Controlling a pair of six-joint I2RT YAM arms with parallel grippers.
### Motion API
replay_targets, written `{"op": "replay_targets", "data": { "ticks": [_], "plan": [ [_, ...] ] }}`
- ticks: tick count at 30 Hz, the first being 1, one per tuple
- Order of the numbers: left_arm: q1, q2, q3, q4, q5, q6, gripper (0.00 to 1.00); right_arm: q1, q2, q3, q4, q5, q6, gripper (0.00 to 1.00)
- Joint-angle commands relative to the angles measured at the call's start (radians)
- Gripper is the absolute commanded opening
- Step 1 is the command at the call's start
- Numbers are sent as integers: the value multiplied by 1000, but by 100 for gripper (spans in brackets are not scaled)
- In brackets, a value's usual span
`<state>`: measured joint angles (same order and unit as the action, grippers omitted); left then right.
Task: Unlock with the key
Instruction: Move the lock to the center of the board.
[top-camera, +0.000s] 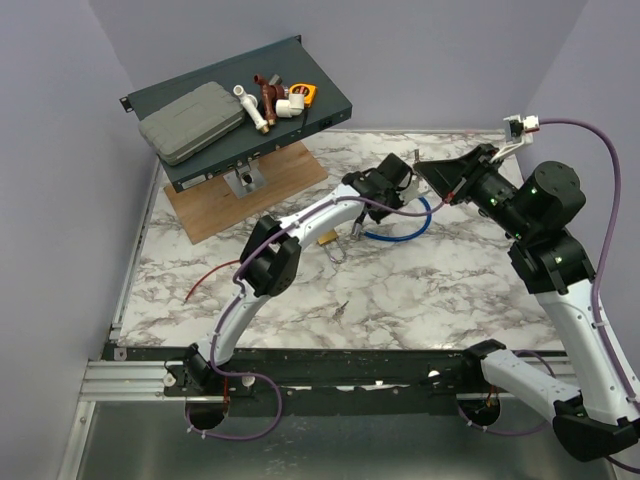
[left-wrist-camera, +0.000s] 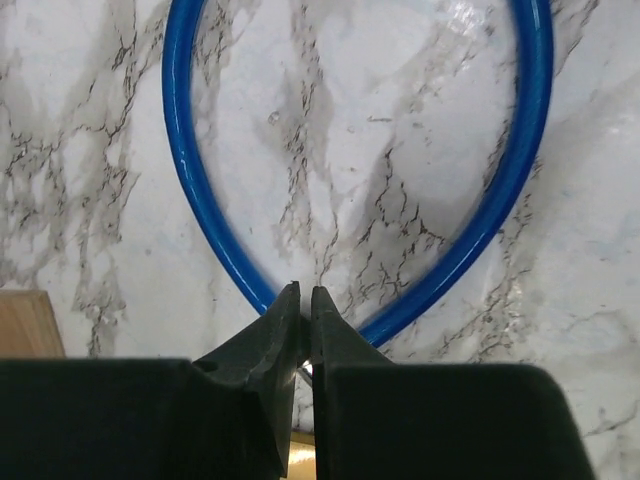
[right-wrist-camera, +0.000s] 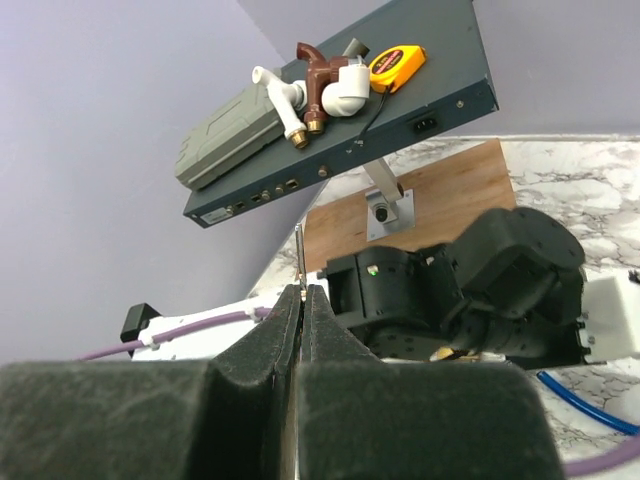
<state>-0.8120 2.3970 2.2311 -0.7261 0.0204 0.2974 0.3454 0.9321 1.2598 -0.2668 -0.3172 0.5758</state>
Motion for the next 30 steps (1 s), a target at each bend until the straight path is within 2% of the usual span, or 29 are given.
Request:
{"op": "replay_targets", "data": {
  "ticks": [1, 4, 13, 24, 26, 30],
  "plan": [
    [-58, 31, -69, 66, -230, 104, 4, 1, -15, -6, 52, -32, 5, 1],
    [-70, 36, -92, 94, -284, 167, 0, 1, -13, -2, 58, -38, 5, 1],
    [-122, 21, -196, 150, -366, 414, 0, 1, -5, 27, 64, -74, 11, 1],
    [-182, -21, -398, 342, -498, 700, 0, 1, -58, 52, 57, -104, 40, 1],
    [-189, -32, -391, 297, -478, 691, 0, 1, -69, 53, 51, -107, 44, 1],
    [-219, -46, -329, 101, -364, 598, 0, 1, -94, 72, 21, -109, 43, 1]
  ]
}}
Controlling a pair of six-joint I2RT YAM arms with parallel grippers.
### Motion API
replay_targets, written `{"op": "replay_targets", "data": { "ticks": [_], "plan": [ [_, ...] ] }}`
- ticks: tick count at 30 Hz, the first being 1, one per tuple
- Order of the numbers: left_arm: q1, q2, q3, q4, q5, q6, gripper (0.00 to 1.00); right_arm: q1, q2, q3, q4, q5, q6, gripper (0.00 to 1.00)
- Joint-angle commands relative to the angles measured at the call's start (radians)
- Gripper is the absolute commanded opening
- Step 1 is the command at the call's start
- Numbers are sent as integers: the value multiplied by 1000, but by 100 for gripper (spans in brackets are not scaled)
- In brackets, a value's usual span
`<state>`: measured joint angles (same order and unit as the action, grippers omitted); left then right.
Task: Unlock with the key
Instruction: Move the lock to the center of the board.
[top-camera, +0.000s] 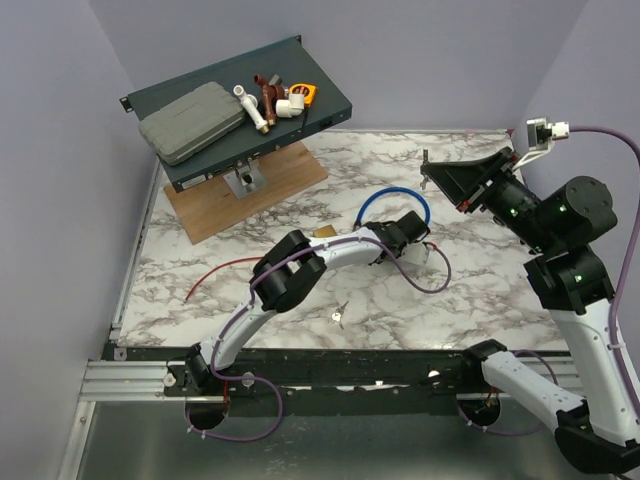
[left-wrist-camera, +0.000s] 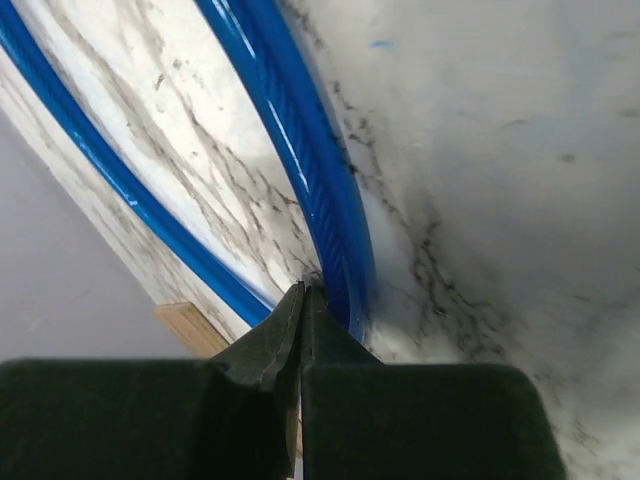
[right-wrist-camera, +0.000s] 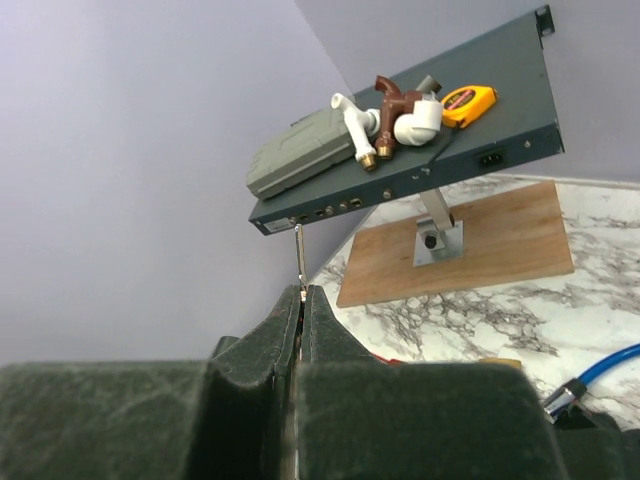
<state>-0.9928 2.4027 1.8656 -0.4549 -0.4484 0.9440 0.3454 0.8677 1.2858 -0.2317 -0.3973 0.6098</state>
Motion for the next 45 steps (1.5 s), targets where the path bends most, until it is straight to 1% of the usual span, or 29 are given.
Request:
{"op": "replay_targets", "data": {
  "ticks": [1, 3, 6, 9, 15, 20, 21, 23, 24, 26, 28, 29, 33, 34, 35, 37, 39, 40, 42, 45],
  "plan": [
    [-46, -58, 38, -183, 116, -75, 0, 1, -36, 51, -20, -29, 8, 1],
    [-54, -64, 71, -266, 198, -133, 0, 0, -47, 56, -30, -33, 8, 1],
    [-67, -75, 110, -364, 287, -218, 0, 1, -59, 61, -40, -34, 14, 1],
    [-70, -84, 148, -449, 412, -312, 0, 1, -63, 67, -45, -40, 18, 1],
    [-73, -112, 168, -530, 656, -475, 0, 1, -56, 69, -59, -33, 17, 1],
    [-41, -180, 180, -571, 820, -519, 0, 1, -39, 71, -64, -15, 16, 1],
    [-32, -193, 190, -584, 839, -517, 2, 1, -35, 73, -64, -11, 13, 1],
    [-12, -230, 201, -603, 861, -501, 17, 1, -29, 81, -69, 5, 8, 1],
    [0, -253, 198, -608, 868, -489, 29, 0, -25, 83, -70, 11, 2, 1],
    [27, -304, 171, -613, 881, -462, 47, 1, -20, 91, -73, 25, -6, 1],
    [58, -365, 112, -619, 887, -405, 58, 0, -14, 102, -82, 41, -16, 1],
    [75, -401, 71, -617, 889, -370, 62, 1, -13, 108, -86, 50, -21, 1],
    [147, -537, -149, -583, 899, -165, 72, 1, -9, 124, -108, 88, -41, 1],
    [161, -564, -201, -572, 894, -122, 77, 1, -10, 125, -111, 100, -43, 1],
    [167, -596, -242, -553, 875, -72, 83, 1, -12, 124, -114, 109, -44, 1],
    [168, -644, -333, -500, 812, 16, 87, 1, -9, 120, -119, 128, -47, 1],
    [167, -672, -382, -442, 778, 90, 97, 1, -5, 116, -123, 149, -49, 1],
    [167, -677, -394, -416, 766, 123, 98, 1, -3, 112, -124, 159, -51, 1],
    [167, -669, -395, -376, 751, 184, 98, 1, 1, 107, -128, 176, -49, 1],
    [167, -623, -330, -426, 780, 270, 98, 1, 0, 99, -133, 203, -50, 1]
  ]
}}
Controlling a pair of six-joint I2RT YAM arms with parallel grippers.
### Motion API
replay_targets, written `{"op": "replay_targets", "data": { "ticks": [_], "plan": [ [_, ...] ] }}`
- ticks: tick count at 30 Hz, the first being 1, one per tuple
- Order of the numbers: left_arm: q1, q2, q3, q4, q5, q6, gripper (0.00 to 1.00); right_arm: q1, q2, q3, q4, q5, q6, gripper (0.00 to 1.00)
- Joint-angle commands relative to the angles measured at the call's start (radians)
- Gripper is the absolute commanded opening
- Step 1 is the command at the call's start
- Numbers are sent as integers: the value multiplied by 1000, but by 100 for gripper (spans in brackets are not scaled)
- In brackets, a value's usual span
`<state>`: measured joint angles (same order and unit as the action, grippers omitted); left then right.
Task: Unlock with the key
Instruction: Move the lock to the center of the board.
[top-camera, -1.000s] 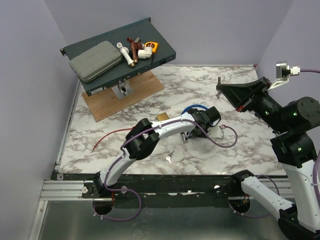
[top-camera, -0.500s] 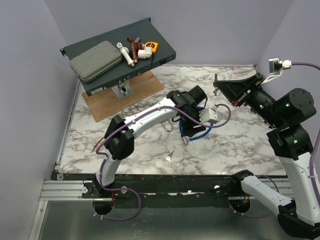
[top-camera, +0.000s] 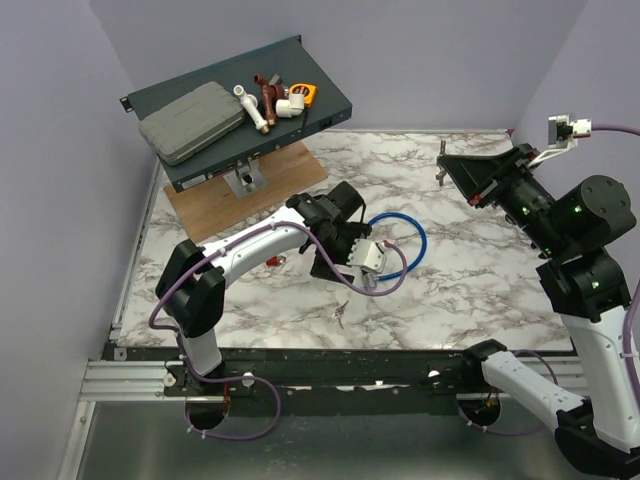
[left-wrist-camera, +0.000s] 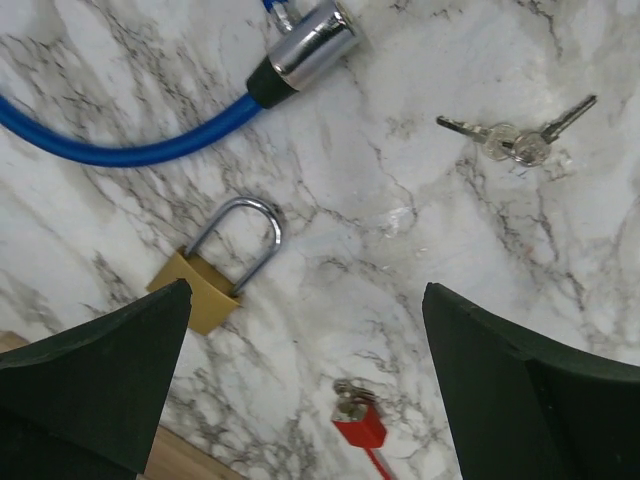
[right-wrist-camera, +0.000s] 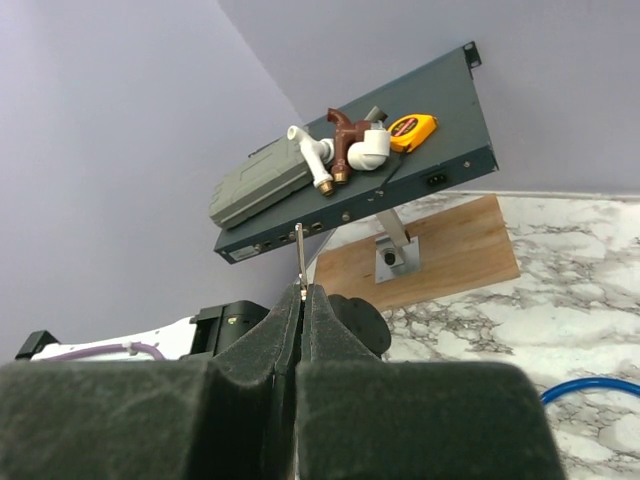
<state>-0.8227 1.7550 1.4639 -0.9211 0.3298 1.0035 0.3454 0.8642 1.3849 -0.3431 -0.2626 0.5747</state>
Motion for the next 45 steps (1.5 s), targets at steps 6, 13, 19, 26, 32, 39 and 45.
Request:
{"op": "replay_targets", "data": {
  "ticks": [6, 13, 19, 26, 32, 39, 45],
  "plan": [
    [-25, 77, 57, 66, -21, 431, 96, 1, 15, -3, -53, 138, -20, 1],
    [-63, 145, 40, 172, -80, 553, 80, 1, 37, 2, -59, 169, -20, 1],
    [-75, 236, 166, 67, -30, 578, 76, 1, 49, -8, -59, 172, -13, 1],
    [-99, 320, 292, -147, 35, 689, 75, 1, 56, -12, -58, 166, 5, 1],
    [-122, 380, 351, -233, 23, 710, 65, 1, 56, -11, -54, 154, 14, 1],
    [-148, 439, 423, -256, 31, 640, 51, 1, 58, -9, -50, 138, 27, 1],
    [-161, 443, 377, -184, 4, 609, 51, 1, 51, -13, -51, 130, 27, 1]
  ]
}}
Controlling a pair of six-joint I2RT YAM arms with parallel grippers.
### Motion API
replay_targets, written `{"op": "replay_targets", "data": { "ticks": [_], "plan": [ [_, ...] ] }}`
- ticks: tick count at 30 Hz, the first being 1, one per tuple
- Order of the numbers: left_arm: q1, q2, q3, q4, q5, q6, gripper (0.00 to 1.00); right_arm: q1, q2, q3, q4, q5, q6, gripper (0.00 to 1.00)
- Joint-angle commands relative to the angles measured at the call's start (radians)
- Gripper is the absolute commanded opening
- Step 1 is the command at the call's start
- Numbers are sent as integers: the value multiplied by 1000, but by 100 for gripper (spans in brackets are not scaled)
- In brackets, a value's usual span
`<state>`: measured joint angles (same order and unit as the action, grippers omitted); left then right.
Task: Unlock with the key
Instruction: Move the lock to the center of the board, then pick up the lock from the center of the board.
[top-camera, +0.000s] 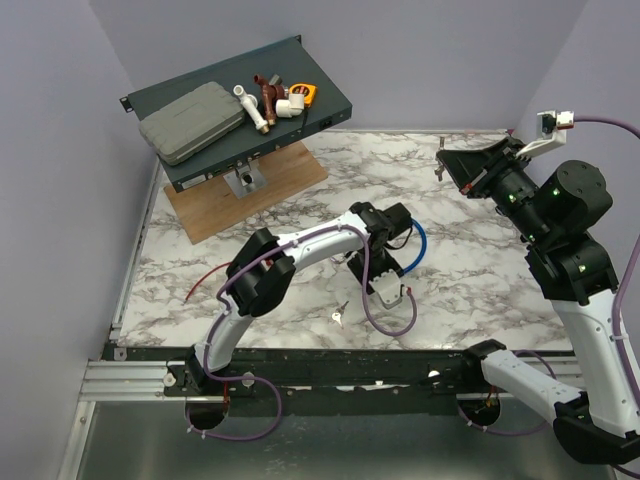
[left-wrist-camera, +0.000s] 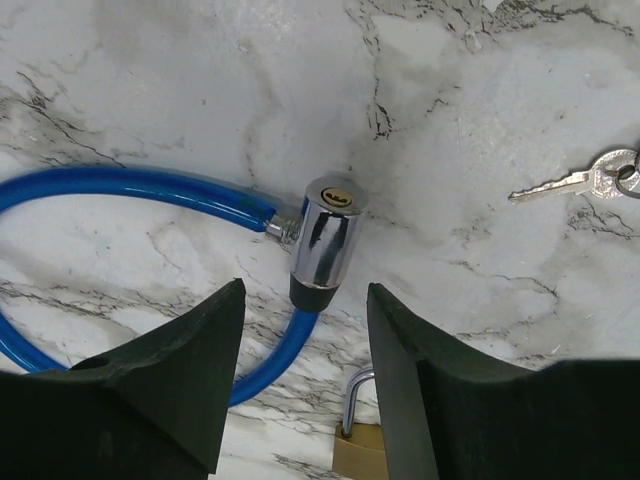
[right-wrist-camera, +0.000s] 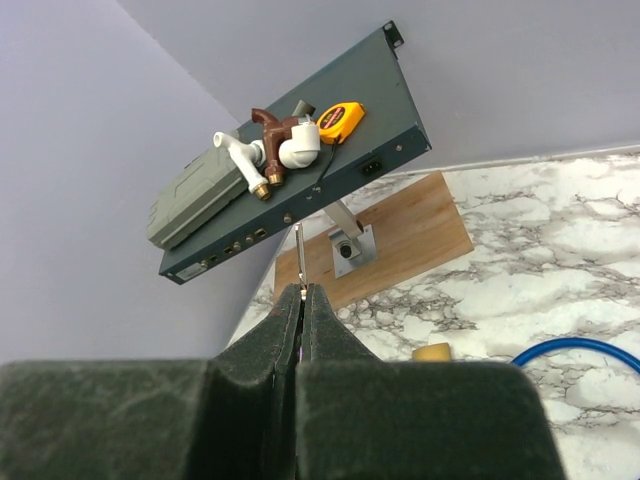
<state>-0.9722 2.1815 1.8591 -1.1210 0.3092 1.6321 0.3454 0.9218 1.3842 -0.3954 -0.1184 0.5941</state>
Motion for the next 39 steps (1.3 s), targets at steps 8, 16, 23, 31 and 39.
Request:
{"op": "replay_targets", "data": {
  "ticks": [8, 16, 23, 31, 39],
  "plan": [
    [-32, 31, -57, 107, -28, -111, 28, 1, -12, -13, 3, -23, 14, 1],
    [-68, 25, -50, 83, 25, -181, 21, 1, -22, -17, 1, -33, 17, 1],
    [-94, 13, -11, -4, 104, -262, 26, 1, -32, -27, 1, -41, 20, 1],
    [-52, -92, -168, 149, 90, -235, 98, 1, -41, -34, -5, -29, 17, 1],
    [-22, 49, 39, 69, 28, -279, 87, 1, -46, -24, -13, -21, 20, 1]
  ]
}}
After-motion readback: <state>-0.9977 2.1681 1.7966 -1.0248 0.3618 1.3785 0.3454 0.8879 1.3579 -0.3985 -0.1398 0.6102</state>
